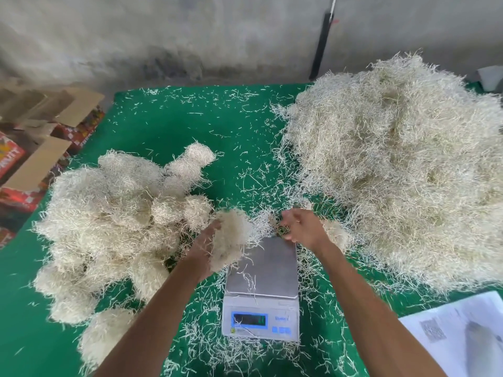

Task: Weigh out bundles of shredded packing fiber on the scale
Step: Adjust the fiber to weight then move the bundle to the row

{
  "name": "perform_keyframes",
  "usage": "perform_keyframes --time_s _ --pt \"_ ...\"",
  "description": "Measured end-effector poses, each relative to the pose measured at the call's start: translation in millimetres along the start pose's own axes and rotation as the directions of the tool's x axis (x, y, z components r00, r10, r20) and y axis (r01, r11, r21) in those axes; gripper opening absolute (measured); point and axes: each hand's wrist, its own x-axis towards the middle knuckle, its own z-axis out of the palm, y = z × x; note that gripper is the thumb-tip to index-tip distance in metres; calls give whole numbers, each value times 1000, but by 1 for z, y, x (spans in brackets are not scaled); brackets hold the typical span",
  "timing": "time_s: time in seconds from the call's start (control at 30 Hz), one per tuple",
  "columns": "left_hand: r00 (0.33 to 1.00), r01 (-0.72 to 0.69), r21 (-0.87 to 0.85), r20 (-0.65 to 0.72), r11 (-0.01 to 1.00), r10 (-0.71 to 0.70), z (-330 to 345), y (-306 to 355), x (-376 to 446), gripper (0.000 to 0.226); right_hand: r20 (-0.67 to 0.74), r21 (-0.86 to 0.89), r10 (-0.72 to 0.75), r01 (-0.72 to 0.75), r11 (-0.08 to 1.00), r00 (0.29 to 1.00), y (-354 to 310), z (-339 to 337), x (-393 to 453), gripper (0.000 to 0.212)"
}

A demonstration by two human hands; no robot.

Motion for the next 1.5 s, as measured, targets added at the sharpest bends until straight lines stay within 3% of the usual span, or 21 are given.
perform_keyframes --time_s 0.07,0.1,0.17,0.23,0.27,0.33,0.37,0.43,0.5,0.57,0.73,0.97,1.07,1.17,1.37,1.5 --pt "980 -45 222 199 974 -1 12 -7 -1 32 253 247 -3 -61 967 968 -9 13 -23 61" --pt "978 -68 328 208 942 -2 14 -10 -3 29 311 261 -11 -74 963 950 -11 21 -34 76" --pt "965 -168 472 256 865 48 10 -20 2 38 339 236 9 -94 967 941 -11 37 -51 100" --pt "920 -186 414 391 891 10 5 -26 9 60 319 245 48 -131 961 946 -6 48 -62 111" --pt "923 -143 328 384 934 6 5 -26 4 58 302 253 59 -140 957 951 -2 51 -65 101" --pt "965 -132 272 256 953 61 -2 -30 1 55 229 299 74 -142 944 971 4 52 -69 61" --pt "982 -102 279 184 955 51 -5 -31 3 56 169 331 78 -131 934 983 6 52 -70 56" --pt "997 -21 260 75 965 2 -15 -35 1 52 40 254 94 -101 962 995 6 50 -75 83" --pt "999 16 260 -54 965 -2 -27 -40 -4 44 -15 -93 75 -76 993 997 3 50 -82 107" --pt "995 2 276 -93 961 24 -39 -46 -8 37 -74 -391 66 -90 916 995 9 49 -88 110" --pt "1000 -28 237 -5 971 30 -63 -60 -18 32 -352 -342 -49 -80 936 935 24 42 -101 102" --pt "966 -204 373 229 905 123 -86 -76 -9 27 -366 -317 -91 -32 948 926 22 52 -119 96" --pt "982 -107 244 180 964 63 -89 -78 -2 17 -375 -307 -93 -28 951 923 19 55 -123 100" --pt "987 -32 168 159 985 5 -88 -78 0 25 -372 -300 -71 -47 953 925 20 57 -125 100" --pt "983 18 96 182 995 -35 -87 -80 -3 32 -364 -320 -56 -68 945 930 24 61 -123 100" --pt "985 9 99 171 995 -26 -90 -81 -2 34 -387 -245 -19 -83 966 922 27 58 -118 104"
